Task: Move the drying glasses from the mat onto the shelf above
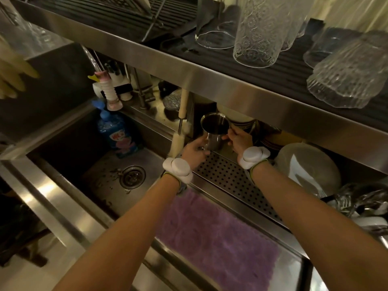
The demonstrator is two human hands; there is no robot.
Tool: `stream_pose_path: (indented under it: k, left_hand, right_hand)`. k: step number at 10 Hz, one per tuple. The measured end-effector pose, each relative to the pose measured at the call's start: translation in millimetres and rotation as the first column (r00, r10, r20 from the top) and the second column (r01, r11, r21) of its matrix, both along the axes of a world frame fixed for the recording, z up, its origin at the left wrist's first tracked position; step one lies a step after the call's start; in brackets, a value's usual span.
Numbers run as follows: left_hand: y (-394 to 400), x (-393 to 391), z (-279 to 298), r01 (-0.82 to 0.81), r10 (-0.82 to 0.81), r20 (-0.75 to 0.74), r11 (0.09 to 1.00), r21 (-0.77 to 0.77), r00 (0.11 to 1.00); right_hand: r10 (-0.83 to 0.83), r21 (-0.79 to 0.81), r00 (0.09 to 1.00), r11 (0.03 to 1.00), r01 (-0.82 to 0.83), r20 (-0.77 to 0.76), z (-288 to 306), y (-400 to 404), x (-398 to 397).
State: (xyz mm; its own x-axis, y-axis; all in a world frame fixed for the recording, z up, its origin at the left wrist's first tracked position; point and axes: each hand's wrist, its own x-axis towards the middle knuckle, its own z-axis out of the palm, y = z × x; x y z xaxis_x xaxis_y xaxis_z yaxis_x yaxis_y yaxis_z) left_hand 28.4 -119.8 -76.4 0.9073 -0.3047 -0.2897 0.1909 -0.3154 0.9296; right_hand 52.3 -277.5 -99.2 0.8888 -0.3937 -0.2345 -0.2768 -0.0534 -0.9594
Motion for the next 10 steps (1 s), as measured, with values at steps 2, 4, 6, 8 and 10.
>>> stream_pose_path:
  k: [2,4,6,8,10]
  left_hand:
    - [-1,7,-7,-0.014,0.011,-0.056,0.999,-0.045,0.998]
    - [-1,15,-8,0.033,-0.033,-0.006,0.999,-0.014,0.999]
    - [0,14,-7,0.030,-0.031,-0.051,0.999,-0.020,0.998]
    - [-4,1,3,-0.015,-0.002,-0.134,0.992,-0.126,0.991]
    - [-5,-14,17,0.052,-0.066,-0.090,0.988,-0.149,0.994]
  right_hand:
    - [0.039,-0.084,0.999,0.996,-0.038,0.018,1,0,7]
    - [0.055,-0.104,0.998,0.993,-0.051,0.031,3,-2,10]
    - [0.046,-0.085,0.999,0.995,-0.043,0.030,8,-5,5]
    - [0.018,-0.175,1.000,0.985,-0.017,0.006,11,-6,-3]
    - [-0.086,-0.094,0.993,0.992,0.079,-0.077,14,-3,-25]
